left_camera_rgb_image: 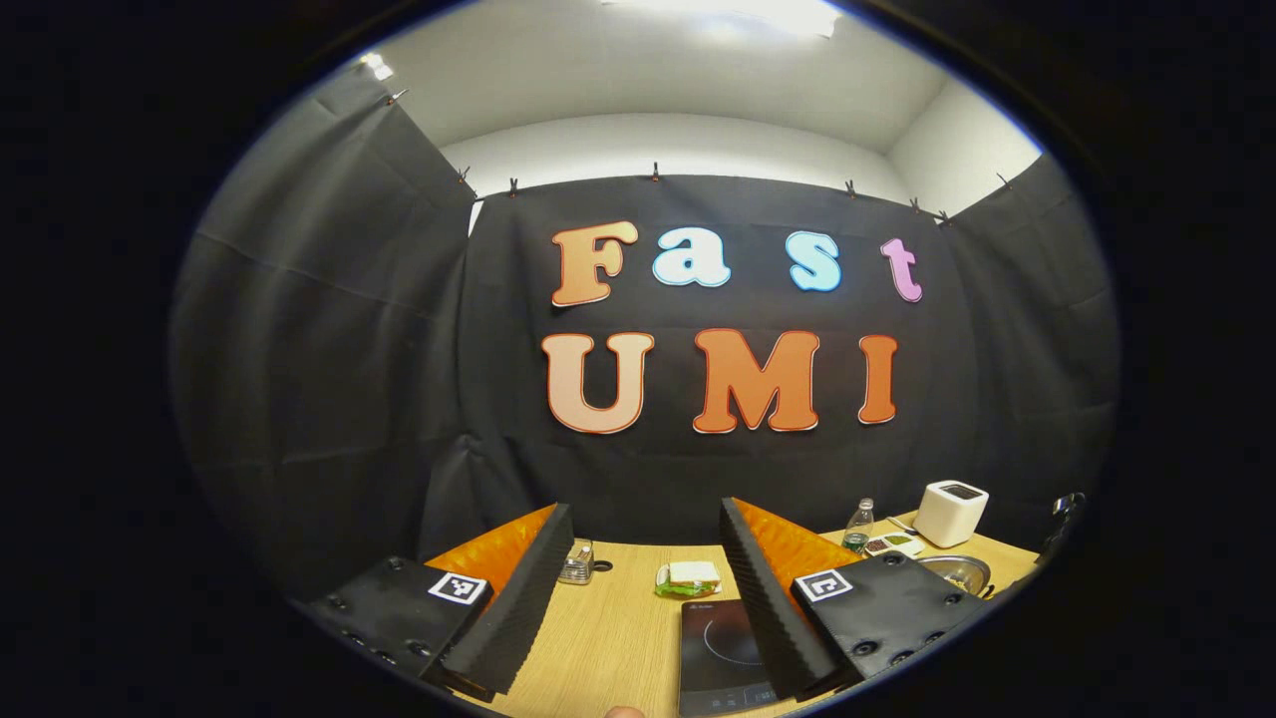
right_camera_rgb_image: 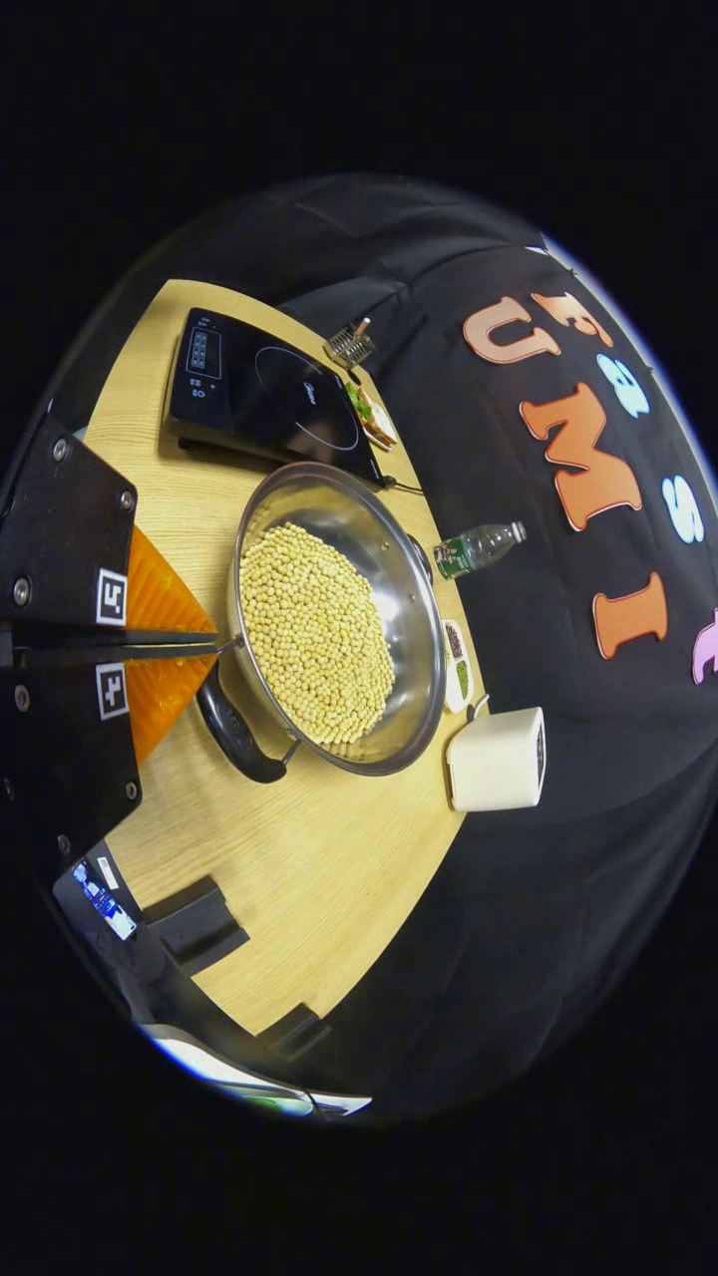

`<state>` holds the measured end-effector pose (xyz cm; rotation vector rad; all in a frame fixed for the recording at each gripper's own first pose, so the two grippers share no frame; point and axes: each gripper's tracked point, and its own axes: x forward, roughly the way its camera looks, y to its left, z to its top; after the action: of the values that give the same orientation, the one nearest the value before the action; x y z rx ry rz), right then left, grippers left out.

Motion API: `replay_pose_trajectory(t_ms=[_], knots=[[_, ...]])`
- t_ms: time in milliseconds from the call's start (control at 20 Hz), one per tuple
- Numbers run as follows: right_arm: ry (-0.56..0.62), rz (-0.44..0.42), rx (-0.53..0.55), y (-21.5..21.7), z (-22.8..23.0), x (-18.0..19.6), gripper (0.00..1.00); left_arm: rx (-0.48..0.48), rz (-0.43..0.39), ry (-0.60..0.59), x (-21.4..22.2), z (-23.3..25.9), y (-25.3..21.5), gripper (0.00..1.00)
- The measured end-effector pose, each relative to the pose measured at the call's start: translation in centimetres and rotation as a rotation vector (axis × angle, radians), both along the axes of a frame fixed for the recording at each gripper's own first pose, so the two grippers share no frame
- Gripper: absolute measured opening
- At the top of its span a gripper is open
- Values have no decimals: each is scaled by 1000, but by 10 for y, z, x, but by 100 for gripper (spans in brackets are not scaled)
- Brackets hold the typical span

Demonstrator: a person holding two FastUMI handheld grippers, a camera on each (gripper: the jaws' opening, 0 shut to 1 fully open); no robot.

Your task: First push the handle of the pot to place it horizontally, then grasp the pot with both hands and set it on the induction cooktop.

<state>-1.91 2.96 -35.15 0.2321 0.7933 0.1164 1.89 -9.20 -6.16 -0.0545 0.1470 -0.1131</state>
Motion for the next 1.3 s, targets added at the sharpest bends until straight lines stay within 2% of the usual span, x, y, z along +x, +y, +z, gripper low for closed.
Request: replay_pose_trajectory(t_ms=[100, 350, 600, 750, 1300], knots=[[2, -12, 1, -7, -1, 4, 0, 5, -1, 0, 3, 0, -4, 94], [3, -48, -7, -26, -2, 13, 0, 3, -17, 4, 5, -2, -14, 99], [0, -93, -25, -47, -3, 23, 0, 6, -22, 12, 9, -5, -18, 95], [-3, -114, -60, -59, -4, 28, 0, 15, -24, 12, 10, -6, -20, 97], [-1, -161, -106, -74, -5, 47, 0, 19, -31, 14, 15, -13, -19, 96]])
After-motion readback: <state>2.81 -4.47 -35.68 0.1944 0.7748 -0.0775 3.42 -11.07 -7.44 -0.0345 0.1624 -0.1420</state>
